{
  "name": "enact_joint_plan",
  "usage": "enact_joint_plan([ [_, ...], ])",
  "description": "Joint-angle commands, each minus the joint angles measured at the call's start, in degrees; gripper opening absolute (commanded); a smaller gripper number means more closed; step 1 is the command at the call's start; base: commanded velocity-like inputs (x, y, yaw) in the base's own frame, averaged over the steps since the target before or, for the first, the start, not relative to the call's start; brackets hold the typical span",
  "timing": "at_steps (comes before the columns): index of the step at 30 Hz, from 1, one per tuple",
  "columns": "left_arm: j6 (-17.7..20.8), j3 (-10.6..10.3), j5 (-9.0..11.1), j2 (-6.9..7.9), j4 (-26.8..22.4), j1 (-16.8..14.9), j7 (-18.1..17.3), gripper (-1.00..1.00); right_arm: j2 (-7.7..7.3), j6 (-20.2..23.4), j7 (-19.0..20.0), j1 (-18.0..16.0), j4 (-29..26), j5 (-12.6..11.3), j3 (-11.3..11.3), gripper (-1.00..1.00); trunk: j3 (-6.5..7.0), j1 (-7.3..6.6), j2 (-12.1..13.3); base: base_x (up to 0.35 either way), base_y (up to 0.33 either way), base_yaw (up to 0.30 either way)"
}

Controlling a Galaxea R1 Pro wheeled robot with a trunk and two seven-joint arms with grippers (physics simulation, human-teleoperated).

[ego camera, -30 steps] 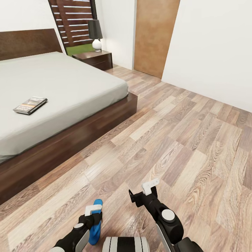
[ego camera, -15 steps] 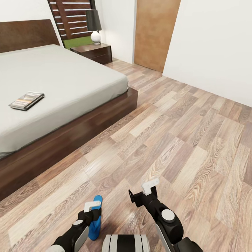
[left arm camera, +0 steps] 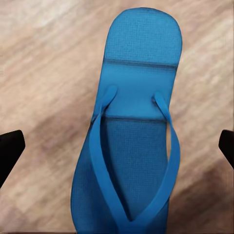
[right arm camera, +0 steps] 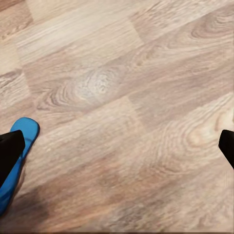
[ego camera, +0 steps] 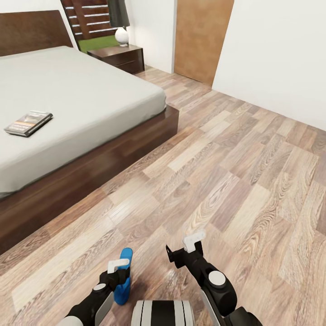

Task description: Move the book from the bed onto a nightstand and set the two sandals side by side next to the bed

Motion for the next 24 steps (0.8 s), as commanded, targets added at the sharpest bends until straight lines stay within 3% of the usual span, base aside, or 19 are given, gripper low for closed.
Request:
enact_joint_plan([
  [1, -0.2, -0.5, 0.6, 0.13, 0.0, 0.0, 0.4, 1.00, 0.01, 0.3, 0.1, 0.0, -0.1, 0.4, 0.0, 1.00, -0.26, 0.01, 0.0, 0.000, 0.000, 0.000],
  [9, -0.3, -0.5, 0.6, 0.31, 0.0, 0.0, 0.4, 1.00, 0.01, 0.3, 0.1, 0.0, -0.1, 0.4, 0.0, 1.00, -0.26, 0.01, 0.0, 0.000, 0.000, 0.000],
  [18, -0.6, -0.6, 0.6, 0.37, 0.1, 0.0, 0.4, 1.00, 0.01, 0.3, 0.1, 0.0, -0.1, 0.4, 0.1, 1.00, -2.26, 0.25, -0.1, 0.000, 0.000, 0.000],
  [24, -1.1, -0.7, 0.6, 0.32, 0.2, 0.0, 0.4, 1.00, 0.01, 0.3, 0.1, 0.0, -0.1, 0.4, 0.1, 1.00, -2.26, 0.25, -0.1, 0.000, 0.000, 0.000],
])
